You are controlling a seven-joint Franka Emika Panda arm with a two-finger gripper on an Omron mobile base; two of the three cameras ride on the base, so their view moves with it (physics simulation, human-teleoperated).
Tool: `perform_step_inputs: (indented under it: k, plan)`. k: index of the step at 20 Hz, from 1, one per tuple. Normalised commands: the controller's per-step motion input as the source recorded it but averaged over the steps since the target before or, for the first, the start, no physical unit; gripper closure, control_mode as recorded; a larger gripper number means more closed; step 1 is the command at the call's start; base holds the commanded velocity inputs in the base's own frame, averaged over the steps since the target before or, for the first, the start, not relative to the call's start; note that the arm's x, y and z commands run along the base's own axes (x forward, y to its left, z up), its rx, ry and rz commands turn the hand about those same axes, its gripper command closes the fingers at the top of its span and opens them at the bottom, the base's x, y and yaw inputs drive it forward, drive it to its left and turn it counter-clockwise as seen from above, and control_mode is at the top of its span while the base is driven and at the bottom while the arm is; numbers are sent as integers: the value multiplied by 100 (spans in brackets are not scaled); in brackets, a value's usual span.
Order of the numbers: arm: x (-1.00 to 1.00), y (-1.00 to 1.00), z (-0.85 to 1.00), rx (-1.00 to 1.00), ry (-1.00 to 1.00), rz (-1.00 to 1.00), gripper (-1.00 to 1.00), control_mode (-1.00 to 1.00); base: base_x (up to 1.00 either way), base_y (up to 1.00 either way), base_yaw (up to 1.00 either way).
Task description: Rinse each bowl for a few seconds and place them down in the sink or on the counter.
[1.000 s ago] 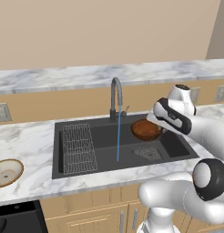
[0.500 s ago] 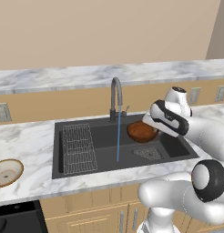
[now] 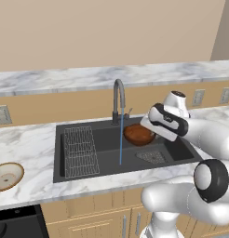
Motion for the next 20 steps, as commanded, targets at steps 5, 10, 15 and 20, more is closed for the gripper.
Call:
perform_step_inputs:
  k: [5,10,15,20]
  plan:
    - [23,4,-5,4,0,0,100,-100,0,0,0]
    - [26,-1,-8,6,0,2,100,-100,0,0,0]
    - [23,1,-10,6,0,3,100,-100,0,0,0]
    - [23,3,-12,6,0,2,100,-100,0,0,0]
